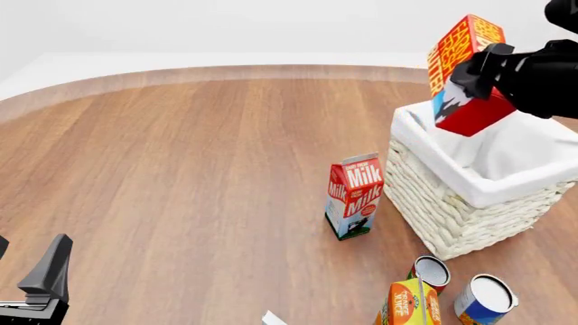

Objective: Pick up the cream cheese box and the butter, and put them in the basket.

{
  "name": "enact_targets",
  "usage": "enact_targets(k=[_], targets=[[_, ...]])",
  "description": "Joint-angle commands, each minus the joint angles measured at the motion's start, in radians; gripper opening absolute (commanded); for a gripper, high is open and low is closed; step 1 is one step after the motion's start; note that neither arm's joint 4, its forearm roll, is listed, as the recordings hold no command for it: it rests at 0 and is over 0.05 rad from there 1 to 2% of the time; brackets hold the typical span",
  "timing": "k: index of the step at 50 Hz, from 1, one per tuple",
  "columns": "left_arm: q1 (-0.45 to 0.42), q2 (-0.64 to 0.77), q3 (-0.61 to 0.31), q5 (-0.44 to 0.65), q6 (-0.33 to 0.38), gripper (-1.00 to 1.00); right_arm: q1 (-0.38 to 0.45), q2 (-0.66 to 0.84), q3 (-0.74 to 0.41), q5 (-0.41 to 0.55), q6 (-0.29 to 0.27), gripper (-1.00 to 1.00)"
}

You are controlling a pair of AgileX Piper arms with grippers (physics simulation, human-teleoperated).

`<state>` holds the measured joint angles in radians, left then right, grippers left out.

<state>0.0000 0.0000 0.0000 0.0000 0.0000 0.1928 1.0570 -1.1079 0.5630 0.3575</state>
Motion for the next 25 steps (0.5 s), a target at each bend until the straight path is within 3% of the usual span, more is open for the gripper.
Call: enact_targets(k=[1, 25], targets=[[0.0, 0.0, 0.0, 0.0, 0.0, 1.0, -0.044, 0.001, -0.006, -0.031, 0.07, -1.0], [0.0, 0.0, 0.0, 0.0, 0.0, 1.0, -0.118, 0.01, 0.029, -0.066, 0.088, -1.0]])
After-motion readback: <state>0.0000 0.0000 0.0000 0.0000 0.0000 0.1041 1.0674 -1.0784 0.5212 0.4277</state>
